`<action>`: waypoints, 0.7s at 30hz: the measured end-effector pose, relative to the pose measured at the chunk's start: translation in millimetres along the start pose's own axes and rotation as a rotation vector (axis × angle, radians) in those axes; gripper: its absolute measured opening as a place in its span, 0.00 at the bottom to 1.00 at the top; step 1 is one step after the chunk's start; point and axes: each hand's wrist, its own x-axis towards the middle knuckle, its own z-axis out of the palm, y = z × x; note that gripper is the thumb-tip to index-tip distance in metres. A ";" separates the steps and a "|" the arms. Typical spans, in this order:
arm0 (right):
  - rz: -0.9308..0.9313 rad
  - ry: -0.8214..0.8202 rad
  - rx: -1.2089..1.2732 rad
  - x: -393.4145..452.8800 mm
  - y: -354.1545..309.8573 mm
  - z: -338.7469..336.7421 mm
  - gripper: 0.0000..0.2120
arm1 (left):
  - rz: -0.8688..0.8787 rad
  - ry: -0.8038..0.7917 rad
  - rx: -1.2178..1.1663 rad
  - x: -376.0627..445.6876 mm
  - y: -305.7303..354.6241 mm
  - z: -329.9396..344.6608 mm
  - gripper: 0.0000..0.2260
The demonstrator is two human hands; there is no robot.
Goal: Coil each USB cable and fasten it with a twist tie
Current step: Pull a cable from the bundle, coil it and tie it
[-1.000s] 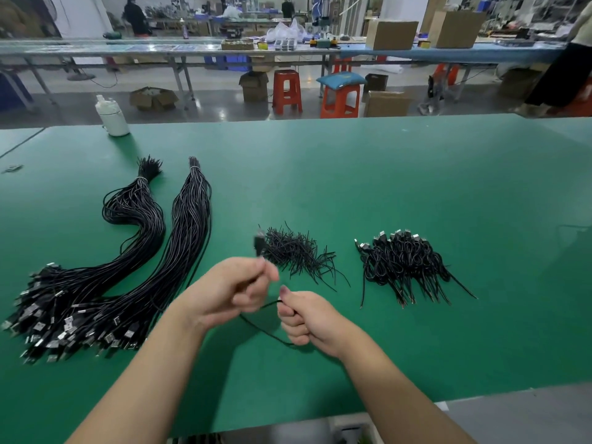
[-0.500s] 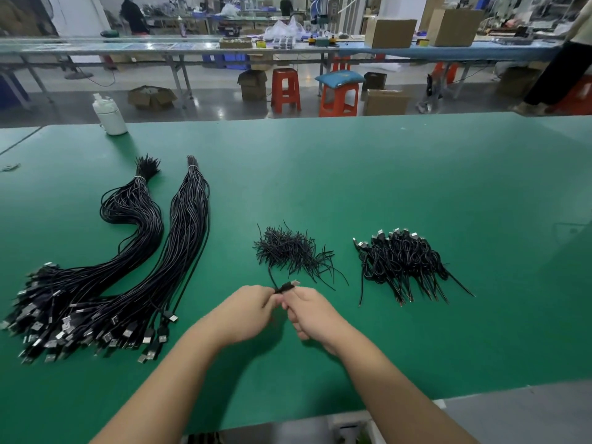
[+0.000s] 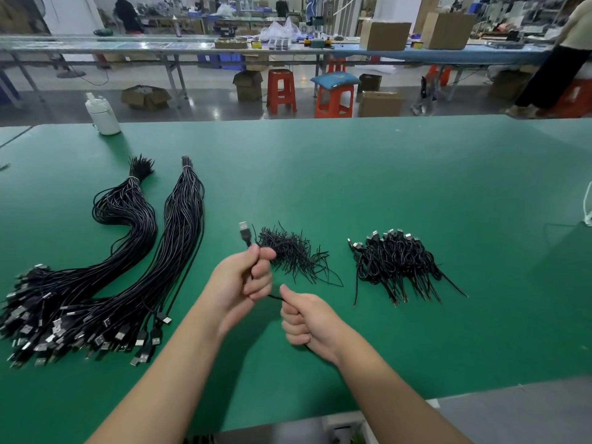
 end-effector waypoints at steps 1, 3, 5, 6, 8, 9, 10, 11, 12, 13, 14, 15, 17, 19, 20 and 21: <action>0.001 -0.005 -0.003 0.3 -2.8 -3.3 0.23 | -0.018 -0.092 0.148 -4.0 2.4 -3.6 0.13; 0.008 -0.008 -0.083 0.6 -7.9 -7.4 0.21 | -0.093 -0.250 0.436 -11.5 7.7 -11.1 0.14; 0.016 0.010 -0.172 -0.1 -12.5 -10.8 0.19 | -0.194 -0.362 0.715 -16.4 13.5 -17.9 0.16; 0.018 0.028 -0.203 -0.1 -14.5 -12.2 0.19 | -0.247 -0.396 0.871 -17.9 15.4 -20.5 0.16; 0.011 0.085 -0.241 0.0 -18.7 -13.9 0.19 | -0.324 -0.378 1.213 -18.0 12.6 -22.5 0.15; 0.000 0.114 -0.252 -0.1 -20.8 -14.1 0.19 | -0.314 -0.305 1.383 -16.3 7.7 -22.8 0.14; -0.014 0.132 -0.258 0.2 -22.5 -12.9 0.19 | -0.262 -0.196 1.523 -13.9 0.9 -23.0 0.13; -0.028 0.135 -0.254 0.2 -23.7 -10.7 0.18 | -0.180 -0.076 1.584 -11.8 -6.4 -23.0 0.13; -0.042 0.126 -0.238 -0.5 -24.4 -7.5 0.18 | -0.097 0.032 1.521 -9.3 -14.4 -22.8 0.13; -0.060 0.110 -0.211 -1.3 -24.5 -4.0 0.18 | -0.030 0.110 1.354 -7.8 -21.6 -21.7 0.13; -0.082 0.092 -0.185 -2.2 -23.8 -0.2 0.17 | 0.024 0.166 1.149 -6.0 -28.0 -20.3 0.14; -0.102 0.076 -0.175 -3.1 -22.3 3.3 0.16 | 0.063 0.216 0.965 -4.8 -32.1 -18.9 0.14; -0.125 0.058 -0.213 -4.4 -17.4 10.1 0.14 | 0.088 0.282 0.713 -3.2 -35.9 -14.9 0.14; -0.124 0.051 -0.281 -4.6 -11.6 14.7 0.14 | 0.061 0.283 0.498 -3.6 -39.3 -7.1 0.16; -0.127 0.054 -0.331 -3.7 -9.2 16.3 0.14 | 0.043 0.275 0.398 -3.8 -40.5 -2.5 0.16; -0.140 0.067 -0.400 -2.9 -7.5 16.6 0.14 | 0.035 0.272 0.337 -4.0 -40.9 1.4 0.16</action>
